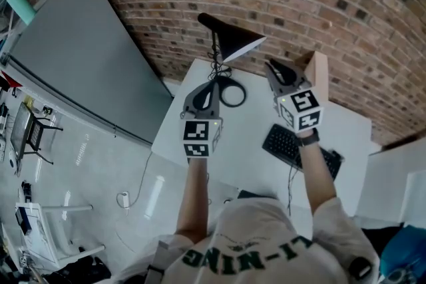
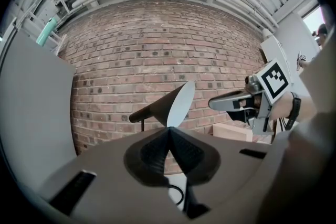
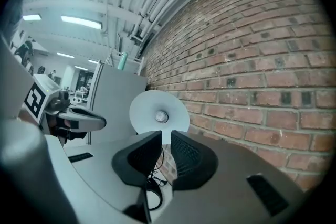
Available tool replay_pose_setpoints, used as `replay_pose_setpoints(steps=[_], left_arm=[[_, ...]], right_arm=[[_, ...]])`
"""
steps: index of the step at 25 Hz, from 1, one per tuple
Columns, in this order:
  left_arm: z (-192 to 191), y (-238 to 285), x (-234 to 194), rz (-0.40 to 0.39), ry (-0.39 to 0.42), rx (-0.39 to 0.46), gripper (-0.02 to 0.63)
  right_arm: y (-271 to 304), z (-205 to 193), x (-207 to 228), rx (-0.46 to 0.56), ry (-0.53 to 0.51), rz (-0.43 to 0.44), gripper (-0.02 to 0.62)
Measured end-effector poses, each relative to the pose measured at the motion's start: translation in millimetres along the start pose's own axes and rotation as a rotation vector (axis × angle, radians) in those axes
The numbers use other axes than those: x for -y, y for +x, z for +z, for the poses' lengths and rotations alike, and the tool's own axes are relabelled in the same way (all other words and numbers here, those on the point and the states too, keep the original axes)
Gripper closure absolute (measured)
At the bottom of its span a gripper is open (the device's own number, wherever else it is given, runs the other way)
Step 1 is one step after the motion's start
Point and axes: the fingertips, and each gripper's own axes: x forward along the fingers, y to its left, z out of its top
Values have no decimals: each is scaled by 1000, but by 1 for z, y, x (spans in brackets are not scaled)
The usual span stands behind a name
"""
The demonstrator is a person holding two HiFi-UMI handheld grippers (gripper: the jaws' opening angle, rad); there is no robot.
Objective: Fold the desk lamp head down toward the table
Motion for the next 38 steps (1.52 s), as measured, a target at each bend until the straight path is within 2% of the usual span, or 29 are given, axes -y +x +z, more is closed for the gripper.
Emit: replay_pose_setpoints(steps=[7,12,20,30,34,38], left_arm=[[2,9,0,-5,-14,-13,614],[3,15,1,-15,-25,-27,614],[-7,27,6,-11,-30,-70,614],[-13,31,4,6,-34,-87,614],[-9,29,3,14,-27,-68,614],[-15,26,3,22,-56,-72,614]], right_arm=[[10,10,7,-31,-117,69,509],[23,13,21,-44,-169,78,481],[49,15,42,-14,-173,102,465],[74,24,40,4,-208,187,472],[77,26,43,31,-182,174,535],[78,24,37,29,-188,174,572]])
